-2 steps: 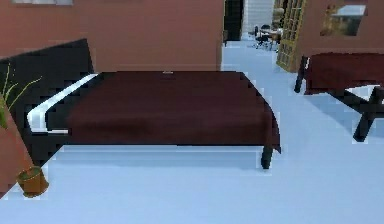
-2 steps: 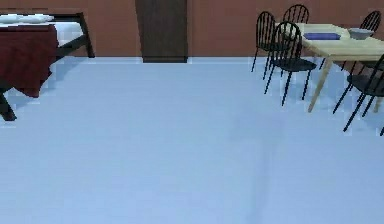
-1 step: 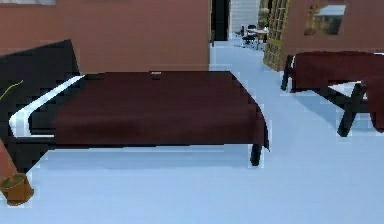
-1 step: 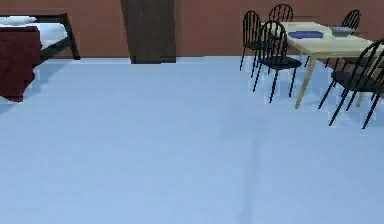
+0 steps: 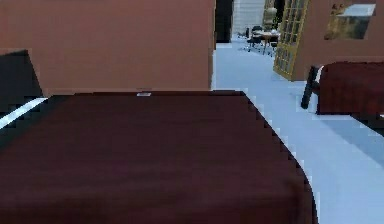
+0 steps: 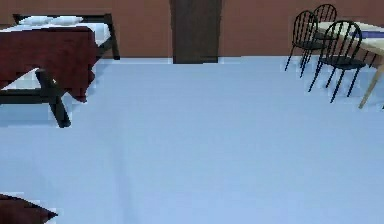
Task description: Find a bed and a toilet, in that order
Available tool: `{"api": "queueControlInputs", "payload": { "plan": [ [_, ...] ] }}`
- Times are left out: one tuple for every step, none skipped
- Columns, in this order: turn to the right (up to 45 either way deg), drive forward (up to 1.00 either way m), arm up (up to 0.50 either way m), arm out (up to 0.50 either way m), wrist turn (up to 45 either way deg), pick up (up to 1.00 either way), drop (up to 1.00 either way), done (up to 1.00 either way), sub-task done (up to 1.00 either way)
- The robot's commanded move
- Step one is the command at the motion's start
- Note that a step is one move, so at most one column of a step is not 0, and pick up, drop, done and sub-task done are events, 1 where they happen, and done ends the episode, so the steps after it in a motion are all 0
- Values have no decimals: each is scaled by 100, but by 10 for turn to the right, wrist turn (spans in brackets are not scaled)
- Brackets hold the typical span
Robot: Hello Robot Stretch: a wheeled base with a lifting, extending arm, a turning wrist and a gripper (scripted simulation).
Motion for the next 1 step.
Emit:
{"api": "queueControlInputs", "payload": {
  "plan": [
    [-180,0,0,0,0,0,0,0,0]
  ]
}}
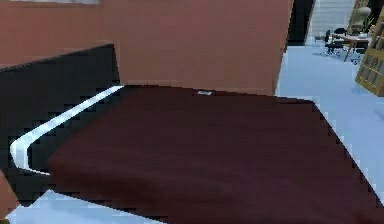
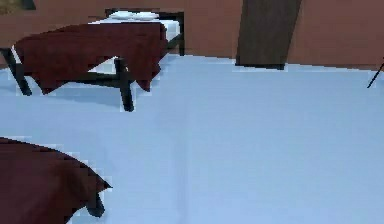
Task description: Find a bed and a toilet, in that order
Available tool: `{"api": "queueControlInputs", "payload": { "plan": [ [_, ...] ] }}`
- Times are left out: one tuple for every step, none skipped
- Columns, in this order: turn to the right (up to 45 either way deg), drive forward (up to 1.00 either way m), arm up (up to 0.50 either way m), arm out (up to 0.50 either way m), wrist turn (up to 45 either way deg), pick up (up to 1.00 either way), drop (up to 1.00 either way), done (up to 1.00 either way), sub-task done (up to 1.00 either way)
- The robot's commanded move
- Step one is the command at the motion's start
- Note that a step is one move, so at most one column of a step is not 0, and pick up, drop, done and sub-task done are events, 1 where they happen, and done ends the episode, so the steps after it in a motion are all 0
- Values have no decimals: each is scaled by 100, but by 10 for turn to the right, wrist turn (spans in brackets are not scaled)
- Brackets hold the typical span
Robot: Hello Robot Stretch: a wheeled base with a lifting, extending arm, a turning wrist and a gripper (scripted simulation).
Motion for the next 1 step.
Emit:
{"api": "queueControlInputs", "payload": {
  "plan": [
    [0,0,0,0,0,0,0,0,100]
  ]
}}
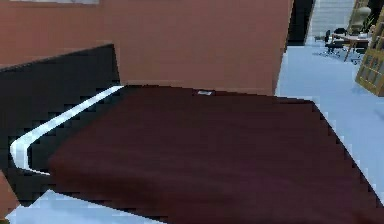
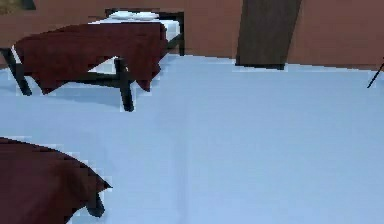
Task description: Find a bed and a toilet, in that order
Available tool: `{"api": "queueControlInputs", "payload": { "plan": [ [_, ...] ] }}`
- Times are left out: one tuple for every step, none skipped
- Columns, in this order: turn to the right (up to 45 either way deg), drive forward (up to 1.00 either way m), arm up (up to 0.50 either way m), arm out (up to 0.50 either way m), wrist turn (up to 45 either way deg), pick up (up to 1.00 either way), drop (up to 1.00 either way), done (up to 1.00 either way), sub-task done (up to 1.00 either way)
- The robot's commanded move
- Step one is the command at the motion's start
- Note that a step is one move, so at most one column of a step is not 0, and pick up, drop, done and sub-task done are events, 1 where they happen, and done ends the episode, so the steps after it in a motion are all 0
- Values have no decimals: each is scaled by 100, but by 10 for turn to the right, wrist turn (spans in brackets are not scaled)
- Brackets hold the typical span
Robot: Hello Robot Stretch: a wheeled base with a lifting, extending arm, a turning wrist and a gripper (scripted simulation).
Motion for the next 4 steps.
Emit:
{"api": "queueControlInputs", "payload": {
  "plan": [
    [450,0,0,0,0,0,0,0,0],
    [450,0,0,0,0,0,0,0,0],
    [0,95,0,0,0,0,0,0,0],
    [-390,0,0,0,0,0,0,0,0]
  ]
}}
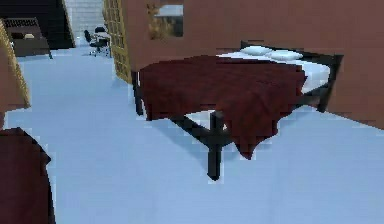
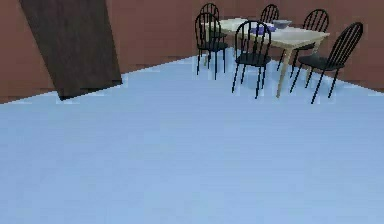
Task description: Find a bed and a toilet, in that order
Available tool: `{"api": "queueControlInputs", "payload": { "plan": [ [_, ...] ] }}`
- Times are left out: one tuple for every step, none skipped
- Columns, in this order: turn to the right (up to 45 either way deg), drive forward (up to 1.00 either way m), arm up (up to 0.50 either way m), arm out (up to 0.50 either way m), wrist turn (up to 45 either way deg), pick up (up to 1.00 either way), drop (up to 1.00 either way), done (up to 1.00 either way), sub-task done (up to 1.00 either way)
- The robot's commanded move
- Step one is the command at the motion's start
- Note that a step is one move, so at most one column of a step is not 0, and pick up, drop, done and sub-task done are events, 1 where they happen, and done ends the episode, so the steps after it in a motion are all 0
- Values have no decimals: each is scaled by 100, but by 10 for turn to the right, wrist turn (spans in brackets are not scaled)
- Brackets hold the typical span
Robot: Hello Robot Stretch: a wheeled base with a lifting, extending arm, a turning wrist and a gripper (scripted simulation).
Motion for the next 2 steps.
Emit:
{"api": "queueControlInputs", "payload": {
  "plan": [
    [0,50,0,0,0,0,0,0,0],
    [-300,0,0,0,0,0,0,0,0]
  ]
}}
